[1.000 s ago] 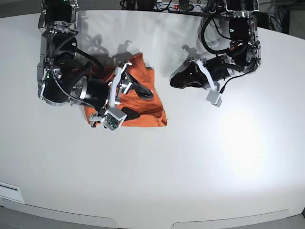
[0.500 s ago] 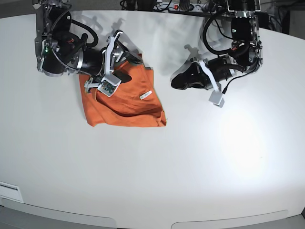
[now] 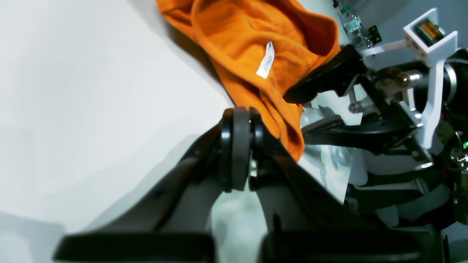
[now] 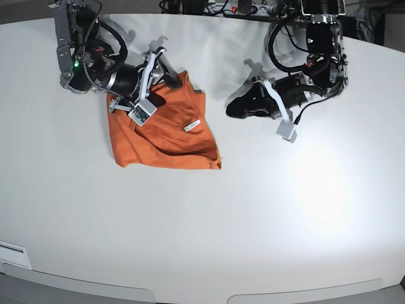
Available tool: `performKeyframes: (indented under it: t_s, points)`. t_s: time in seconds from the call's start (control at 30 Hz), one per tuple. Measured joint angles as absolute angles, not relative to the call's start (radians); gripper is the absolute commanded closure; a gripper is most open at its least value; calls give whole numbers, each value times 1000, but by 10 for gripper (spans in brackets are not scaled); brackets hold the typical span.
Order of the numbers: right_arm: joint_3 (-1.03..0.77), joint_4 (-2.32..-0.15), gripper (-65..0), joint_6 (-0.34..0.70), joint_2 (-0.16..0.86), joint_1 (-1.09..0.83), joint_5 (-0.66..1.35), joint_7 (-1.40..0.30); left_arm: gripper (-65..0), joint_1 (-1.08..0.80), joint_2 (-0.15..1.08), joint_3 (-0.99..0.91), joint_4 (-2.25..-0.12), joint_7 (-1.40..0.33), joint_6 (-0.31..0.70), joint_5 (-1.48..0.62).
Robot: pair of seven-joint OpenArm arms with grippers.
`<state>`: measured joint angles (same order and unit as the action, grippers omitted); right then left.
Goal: Fold the T-shirt properly
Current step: 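Press and tuck the folded bundle with the right gripper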
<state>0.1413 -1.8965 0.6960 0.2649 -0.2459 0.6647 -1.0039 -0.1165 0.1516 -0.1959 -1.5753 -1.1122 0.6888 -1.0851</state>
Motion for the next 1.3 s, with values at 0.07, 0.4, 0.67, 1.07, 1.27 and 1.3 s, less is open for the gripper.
performKeyframes:
  t_s: [0.07,0.4,0.67,1.07,1.27,1.3]
  points:
    - [152,-1897,-283,696,265,-244,662,-1001,0,-117,152,-196,-1575,-1112,689,-1085]
    - [155,-1906,0,695,263,-242,659,-986,0,-117,149,-196,-1575,-1113,689,-1085]
    - [155,-2112,0,693,263,-241,720,-987,0,-116,150,-196,-1575,-1113,689,-1085]
    - [155,-2120,-5,693,147,-247,778,-987,0,-116,149,-196,-1575,-1113,689,-1085]
    - [155,-2099,-338,693,97,-240,778,-989,0,-116,150,-196,-1575,-1114,689,-1085]
    - [155,-2099,-374,693,97,-230,778,-991,0,-116,150,-196,-1575,-1116,689,-1086]
